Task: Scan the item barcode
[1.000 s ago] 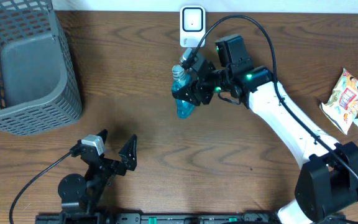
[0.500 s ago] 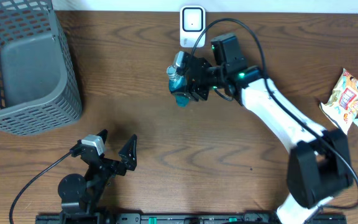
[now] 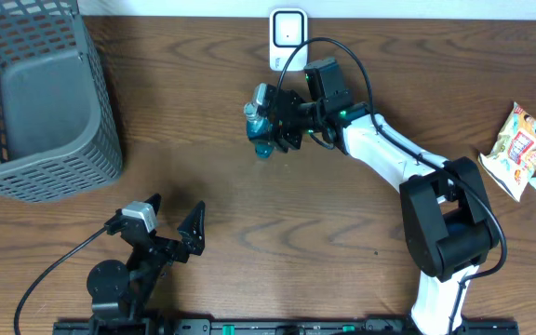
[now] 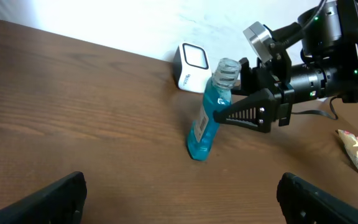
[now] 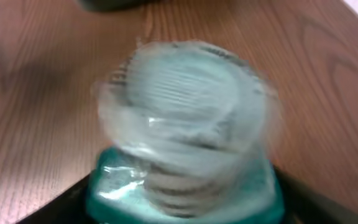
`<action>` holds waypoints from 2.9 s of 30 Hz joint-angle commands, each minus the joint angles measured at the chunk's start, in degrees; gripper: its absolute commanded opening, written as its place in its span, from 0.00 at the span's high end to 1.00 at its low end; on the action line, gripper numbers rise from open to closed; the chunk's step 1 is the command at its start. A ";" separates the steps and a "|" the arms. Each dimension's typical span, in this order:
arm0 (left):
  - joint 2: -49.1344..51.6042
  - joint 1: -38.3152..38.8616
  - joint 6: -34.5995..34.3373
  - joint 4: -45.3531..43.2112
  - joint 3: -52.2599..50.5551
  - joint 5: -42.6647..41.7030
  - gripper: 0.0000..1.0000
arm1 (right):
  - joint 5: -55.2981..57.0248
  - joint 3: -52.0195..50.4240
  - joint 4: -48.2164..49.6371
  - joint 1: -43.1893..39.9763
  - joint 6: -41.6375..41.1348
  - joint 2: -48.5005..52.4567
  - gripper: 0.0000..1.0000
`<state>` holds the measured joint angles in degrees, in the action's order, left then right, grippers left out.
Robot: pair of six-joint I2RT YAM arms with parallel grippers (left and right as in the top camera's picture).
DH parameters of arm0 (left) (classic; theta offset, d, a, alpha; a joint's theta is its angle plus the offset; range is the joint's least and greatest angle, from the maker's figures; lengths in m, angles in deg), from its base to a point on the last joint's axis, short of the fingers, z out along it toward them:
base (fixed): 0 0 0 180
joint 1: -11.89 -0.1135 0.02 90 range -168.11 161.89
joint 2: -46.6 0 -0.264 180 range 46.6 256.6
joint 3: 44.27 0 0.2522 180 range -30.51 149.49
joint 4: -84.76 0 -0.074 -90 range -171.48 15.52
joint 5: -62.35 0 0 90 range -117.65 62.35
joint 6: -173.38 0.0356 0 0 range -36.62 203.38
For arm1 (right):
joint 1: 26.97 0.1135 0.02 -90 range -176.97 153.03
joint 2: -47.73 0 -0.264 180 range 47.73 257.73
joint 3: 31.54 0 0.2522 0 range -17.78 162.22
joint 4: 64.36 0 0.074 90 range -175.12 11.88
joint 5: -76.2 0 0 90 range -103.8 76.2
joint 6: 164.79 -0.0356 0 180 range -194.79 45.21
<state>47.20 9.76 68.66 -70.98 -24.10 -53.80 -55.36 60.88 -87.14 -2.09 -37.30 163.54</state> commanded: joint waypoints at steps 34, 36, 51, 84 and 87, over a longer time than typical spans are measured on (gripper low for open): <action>-0.37 0.17 0.74 -0.02 0.57 0.28 0.02 | 50.62 0.83 -12.35 6.78 -82.82 -20.33 0.03; -0.37 0.17 0.74 -0.02 0.57 0.26 0.02 | 55.30 0.83 -11.08 9.66 -83.34 -18.23 0.01; -0.37 0.17 0.76 -0.02 0.57 0.28 0.02 | 66.01 0.85 -3.50 14.80 -85.02 -6.01 0.01; -0.37 0.17 0.76 -0.02 0.57 0.28 0.02 | -9.11 0.85 -10.91 -8.50 -50.64 -11.34 0.94; -0.37 0.17 0.74 0.00 0.57 0.28 0.02 | -23.06 0.85 -13.62 -12.87 -47.67 -11.30 0.95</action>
<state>47.18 9.76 68.66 -70.98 -24.10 -53.80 -53.44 61.25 -99.64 -12.43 -93.49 155.21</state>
